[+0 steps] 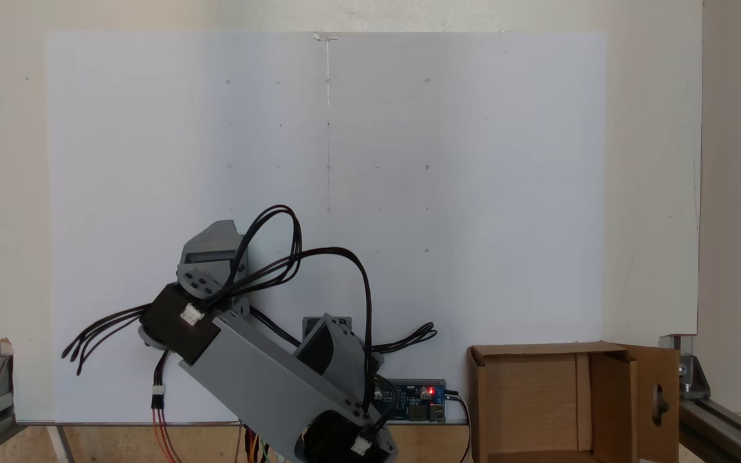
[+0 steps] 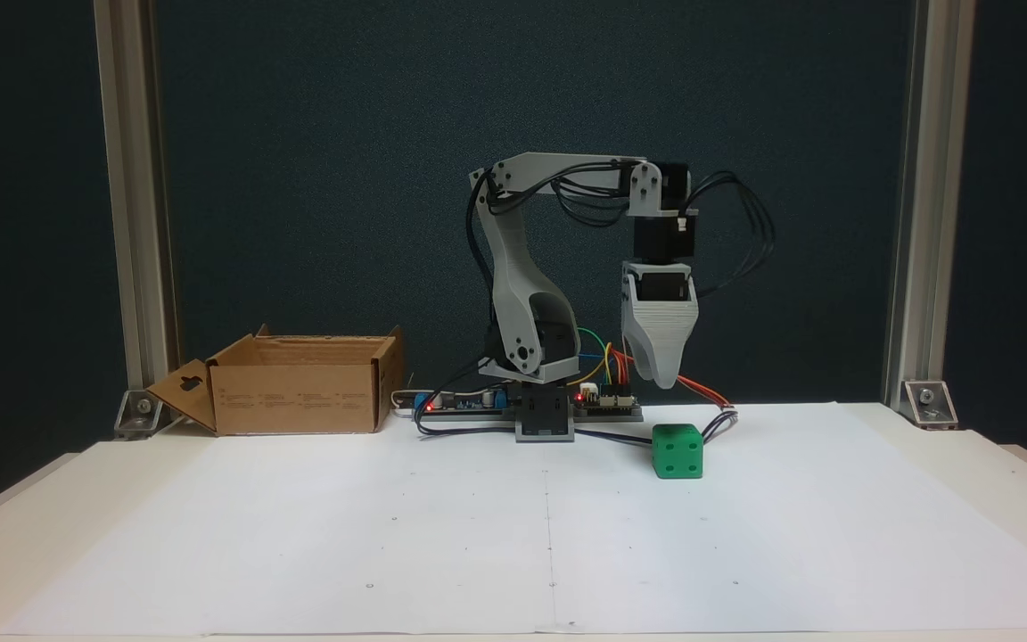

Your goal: Grasp a green dice and put it in the bin.

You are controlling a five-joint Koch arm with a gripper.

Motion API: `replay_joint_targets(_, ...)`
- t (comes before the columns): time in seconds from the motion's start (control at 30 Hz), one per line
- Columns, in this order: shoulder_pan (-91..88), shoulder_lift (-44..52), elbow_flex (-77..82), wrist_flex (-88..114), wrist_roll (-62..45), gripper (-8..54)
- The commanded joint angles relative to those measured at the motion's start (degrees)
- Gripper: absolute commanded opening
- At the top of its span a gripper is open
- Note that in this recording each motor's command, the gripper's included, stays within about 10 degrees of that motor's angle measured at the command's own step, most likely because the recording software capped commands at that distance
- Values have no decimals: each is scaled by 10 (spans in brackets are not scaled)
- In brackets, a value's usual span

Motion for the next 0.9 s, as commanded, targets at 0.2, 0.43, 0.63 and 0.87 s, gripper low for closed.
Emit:
replay_joint_targets(0.2,-6,-6,-25,-14,91,438)
replay_joint_targets(0.43,-11,-6,1,-46,91,454)
replay_joint_targets(0.63,-14,-5,20,-63,91,454)
replay_joint_targets(0.87,-12,-5,62,-124,91,445)
